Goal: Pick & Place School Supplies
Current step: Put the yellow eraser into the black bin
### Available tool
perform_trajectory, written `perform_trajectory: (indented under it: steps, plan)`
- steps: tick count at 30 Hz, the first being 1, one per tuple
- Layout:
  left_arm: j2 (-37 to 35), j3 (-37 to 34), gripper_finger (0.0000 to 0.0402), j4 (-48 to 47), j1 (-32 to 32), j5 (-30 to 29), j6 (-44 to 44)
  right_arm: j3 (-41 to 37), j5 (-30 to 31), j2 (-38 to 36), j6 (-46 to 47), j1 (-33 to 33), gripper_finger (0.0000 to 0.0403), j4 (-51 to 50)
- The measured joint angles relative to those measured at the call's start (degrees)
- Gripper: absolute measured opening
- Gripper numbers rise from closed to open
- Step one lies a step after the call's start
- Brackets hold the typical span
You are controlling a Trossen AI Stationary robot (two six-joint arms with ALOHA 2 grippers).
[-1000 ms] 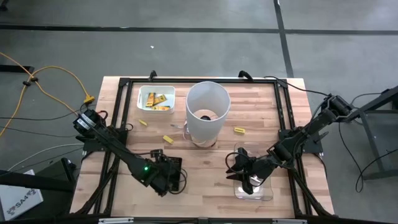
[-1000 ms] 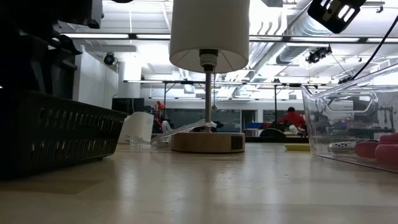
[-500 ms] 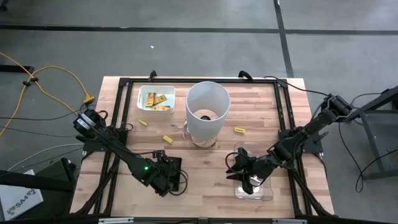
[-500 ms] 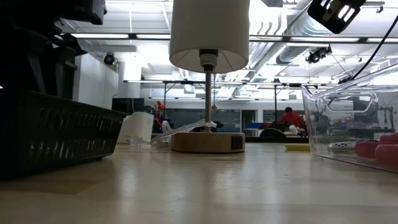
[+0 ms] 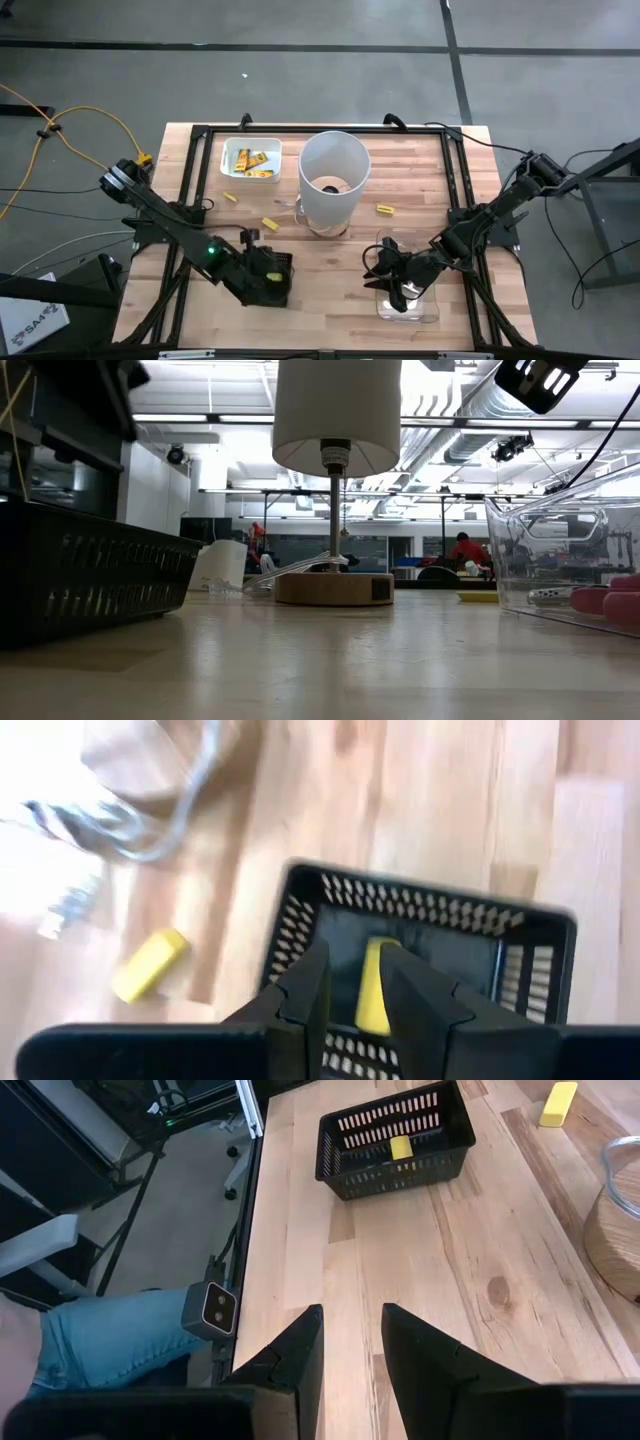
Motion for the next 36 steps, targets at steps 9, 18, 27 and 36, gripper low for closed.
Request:
perform_trajectory:
  steps: [9, 18, 27, 36]
  plan:
    - [-4.6, 0.0, 0.0086, -5.3, 4.1, -2.6, -4.1, 0.0, 0.0, 0.0, 0.0, 0.0, 0.0097, 0.0]
    - [-4.5, -0.1, 0.0086, -30.9, 16.5, -2.0, -24.6, 0.0, 0.0, 0.0, -1.5, 0.0, 0.0097, -0.1]
    - [-4.5, -0.1, 0.0086, -29.1, 23.7, 4.0, -0.5, 0.0, -0.2, 0.0, -1.6, 0.0, 0.0097, -1.1]
    - [-6.3, -4.4, 0.0086, -24.0, 29.0, 10.0, 14.2, 0.0, -0.2, 0.0, -0.5, 0.0, 0.0097, -2.9]
